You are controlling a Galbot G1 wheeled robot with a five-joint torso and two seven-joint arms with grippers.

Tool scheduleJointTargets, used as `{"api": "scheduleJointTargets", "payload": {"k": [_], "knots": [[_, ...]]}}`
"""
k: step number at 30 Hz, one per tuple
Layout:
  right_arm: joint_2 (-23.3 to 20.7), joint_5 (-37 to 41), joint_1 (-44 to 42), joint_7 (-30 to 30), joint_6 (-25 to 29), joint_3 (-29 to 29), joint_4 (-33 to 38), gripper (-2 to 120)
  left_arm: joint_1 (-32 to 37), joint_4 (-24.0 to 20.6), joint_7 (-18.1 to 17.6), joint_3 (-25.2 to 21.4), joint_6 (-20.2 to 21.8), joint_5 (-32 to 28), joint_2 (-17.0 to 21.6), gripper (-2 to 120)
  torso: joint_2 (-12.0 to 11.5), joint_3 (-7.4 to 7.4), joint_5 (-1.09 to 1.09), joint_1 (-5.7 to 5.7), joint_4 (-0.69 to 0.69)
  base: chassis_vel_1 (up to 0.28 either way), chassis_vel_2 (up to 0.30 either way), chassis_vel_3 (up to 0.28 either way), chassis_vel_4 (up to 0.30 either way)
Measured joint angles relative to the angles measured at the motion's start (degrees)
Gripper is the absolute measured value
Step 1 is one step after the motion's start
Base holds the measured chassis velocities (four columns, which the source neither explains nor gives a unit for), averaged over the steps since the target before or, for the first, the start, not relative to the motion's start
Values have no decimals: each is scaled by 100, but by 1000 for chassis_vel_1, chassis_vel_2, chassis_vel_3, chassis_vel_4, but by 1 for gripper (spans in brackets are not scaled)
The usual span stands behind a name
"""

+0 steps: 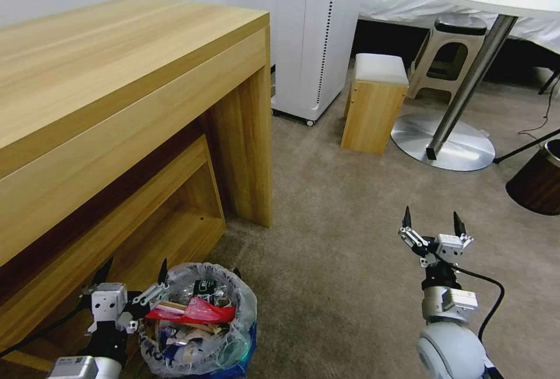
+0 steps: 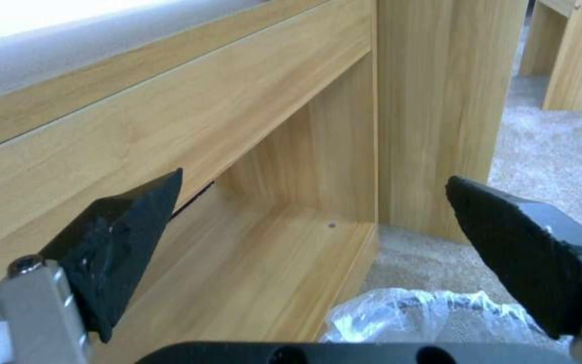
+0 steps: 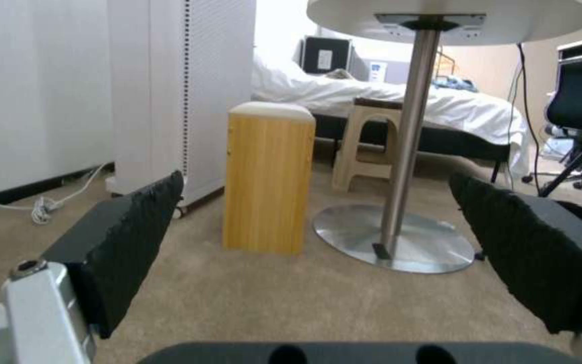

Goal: Pick up the trash bin and place the garbage on the floor into it.

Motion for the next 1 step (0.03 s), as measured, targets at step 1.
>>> {"api": "scheduleJointTargets", "payload": {"k": [1], "knots": [[0,1,0,0,0,0,0,100,0,0,-1,0,1,0,0,100,0,0,0,0,0,0,0,0,0]]}}
